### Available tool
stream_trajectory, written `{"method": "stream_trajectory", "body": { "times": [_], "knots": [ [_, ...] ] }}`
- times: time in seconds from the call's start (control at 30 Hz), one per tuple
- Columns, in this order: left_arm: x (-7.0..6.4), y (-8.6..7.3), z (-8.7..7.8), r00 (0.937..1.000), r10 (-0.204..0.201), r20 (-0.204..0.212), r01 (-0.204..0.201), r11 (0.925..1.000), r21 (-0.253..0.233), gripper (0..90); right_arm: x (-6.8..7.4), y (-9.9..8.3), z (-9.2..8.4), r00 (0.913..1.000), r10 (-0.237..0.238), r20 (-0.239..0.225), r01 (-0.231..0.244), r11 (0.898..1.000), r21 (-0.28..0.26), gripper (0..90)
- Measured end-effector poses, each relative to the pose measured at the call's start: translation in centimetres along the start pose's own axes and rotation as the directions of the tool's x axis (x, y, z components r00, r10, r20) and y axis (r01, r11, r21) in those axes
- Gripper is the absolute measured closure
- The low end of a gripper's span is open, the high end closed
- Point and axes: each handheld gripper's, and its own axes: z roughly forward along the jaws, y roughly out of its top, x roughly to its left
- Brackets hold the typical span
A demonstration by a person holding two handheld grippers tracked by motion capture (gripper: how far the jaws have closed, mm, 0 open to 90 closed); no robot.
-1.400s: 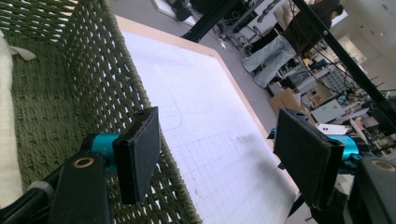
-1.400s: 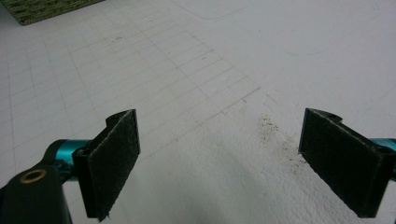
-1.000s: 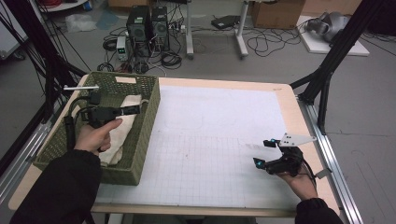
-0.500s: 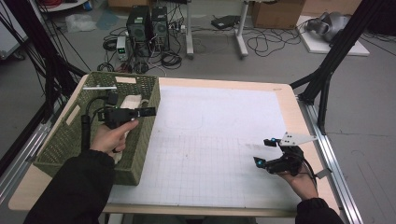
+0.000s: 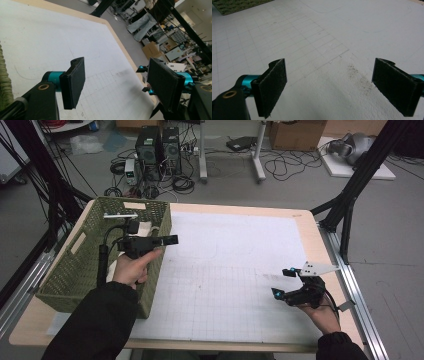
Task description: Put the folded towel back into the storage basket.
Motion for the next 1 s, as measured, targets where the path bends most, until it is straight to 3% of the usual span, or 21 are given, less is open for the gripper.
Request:
{"method": "stream_trajectory", "body": {
  "times": [0.17,0.4,0.7,1.0],
  "knots": [
    [-0.8,-0.4,0.7,0.9998,0.016,0.015,-0.016,0.9999,0.002,31.2,0.0,0.0,0.0,1.0000,0.000,-0.002,0.000,1.000,-0.002,11.7],
    [-1.9,-1.2,1.8,0.9997,0.024,0.004,-0.024,0.9997,0.005,31.1,0.0,0.0,0.0,1.0000,0.002,-0.006,-0.002,1.000,0.000,11.7],
    [-3.3,-2.5,3.6,0.9999,0.005,0.016,-0.005,0.9997,-0.025,31.1,0.0,0.0,0.1,1.0000,-0.003,-0.005,0.003,1.000,0.000,11.7],
    [-4.0,-3.8,5.2,0.9976,0.045,-0.052,-0.046,0.9985,-0.029,31.3,-0.1,0.2,0.0,1.0000,-0.003,-0.003,0.003,1.000,-0.007,11.7]
  ]
}}
